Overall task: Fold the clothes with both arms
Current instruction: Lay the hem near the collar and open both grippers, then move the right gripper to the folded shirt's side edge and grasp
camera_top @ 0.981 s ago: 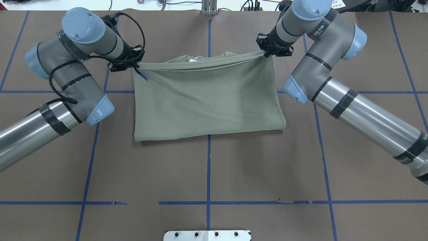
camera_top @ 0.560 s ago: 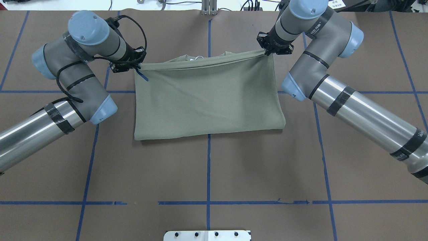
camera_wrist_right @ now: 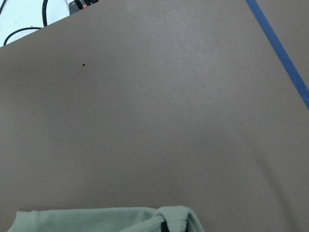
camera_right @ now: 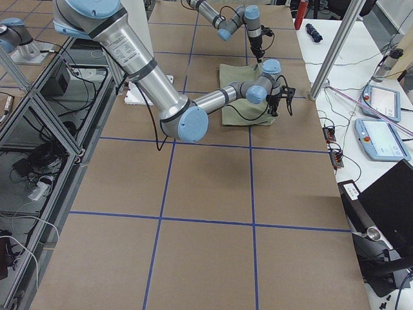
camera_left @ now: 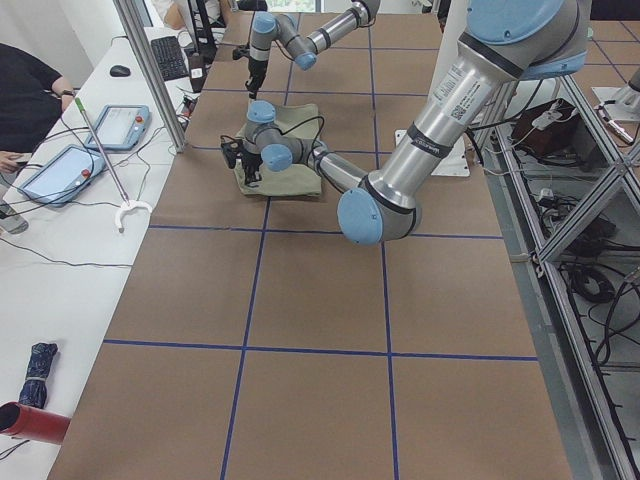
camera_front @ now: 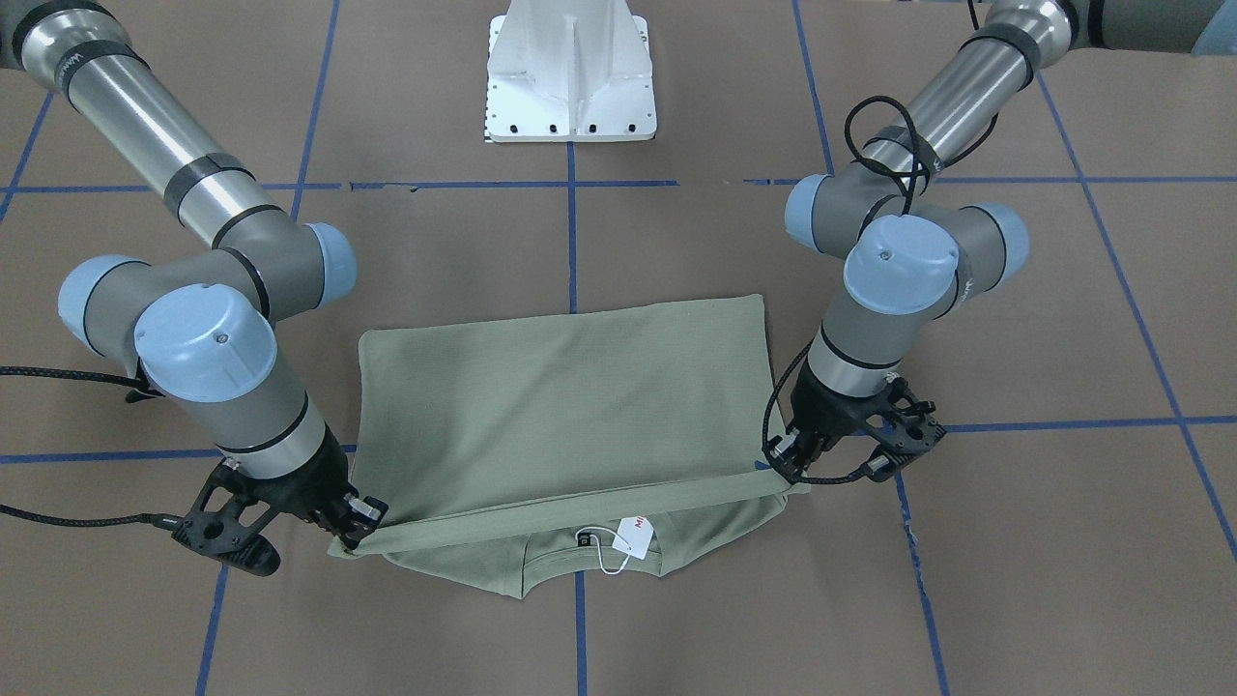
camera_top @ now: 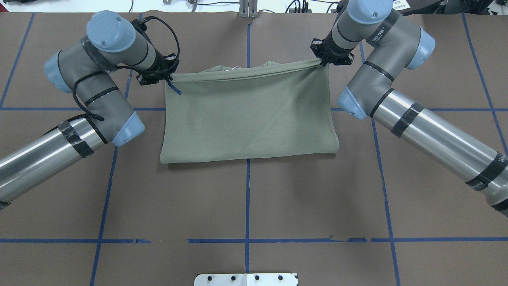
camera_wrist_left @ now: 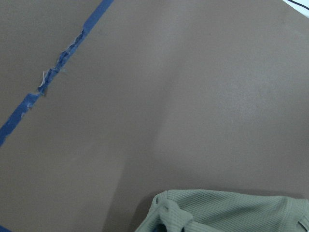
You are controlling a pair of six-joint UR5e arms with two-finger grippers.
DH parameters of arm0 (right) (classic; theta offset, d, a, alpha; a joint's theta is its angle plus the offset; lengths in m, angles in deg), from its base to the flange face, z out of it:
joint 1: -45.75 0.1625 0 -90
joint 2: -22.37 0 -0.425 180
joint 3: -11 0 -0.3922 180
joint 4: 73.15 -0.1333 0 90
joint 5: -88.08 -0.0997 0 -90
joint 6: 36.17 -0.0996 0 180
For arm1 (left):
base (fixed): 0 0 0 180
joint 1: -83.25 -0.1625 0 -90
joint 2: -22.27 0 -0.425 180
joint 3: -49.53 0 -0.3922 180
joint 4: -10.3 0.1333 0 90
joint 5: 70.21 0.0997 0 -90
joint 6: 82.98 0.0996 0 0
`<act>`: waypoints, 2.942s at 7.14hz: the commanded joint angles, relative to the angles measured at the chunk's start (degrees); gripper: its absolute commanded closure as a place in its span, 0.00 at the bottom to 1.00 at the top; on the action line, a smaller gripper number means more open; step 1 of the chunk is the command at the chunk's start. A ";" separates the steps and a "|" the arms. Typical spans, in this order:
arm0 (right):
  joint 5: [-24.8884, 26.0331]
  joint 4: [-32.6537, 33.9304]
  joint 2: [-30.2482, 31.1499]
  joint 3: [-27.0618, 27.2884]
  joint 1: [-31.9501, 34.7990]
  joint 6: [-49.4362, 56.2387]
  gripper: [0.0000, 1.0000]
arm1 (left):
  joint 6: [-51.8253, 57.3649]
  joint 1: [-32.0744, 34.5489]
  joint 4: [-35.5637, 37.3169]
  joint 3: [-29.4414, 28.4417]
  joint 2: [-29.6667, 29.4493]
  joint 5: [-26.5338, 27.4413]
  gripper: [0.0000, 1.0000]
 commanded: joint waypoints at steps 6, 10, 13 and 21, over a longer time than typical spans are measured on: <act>0.01 -0.15 -0.44 -0.10 -1.08 -0.05 1.00 | -1.25 0.14 0.02 -1.06 -0.39 3.67 1.00; 0.09 -3.58 0.96 -0.10 -1.08 -0.05 0.00 | -0.73 -0.04 -0.07 -1.06 -0.57 3.67 0.00; -0.78 -3.84 3.31 4.08 -1.08 0.83 0.00 | 0.49 0.05 -0.25 -0.63 -0.30 3.49 0.00; 1.68 -3.22 26.02 27.76 -14.87 -0.14 0.06 | -0.47 -0.13 0.90 5.88 1.37 3.58 0.00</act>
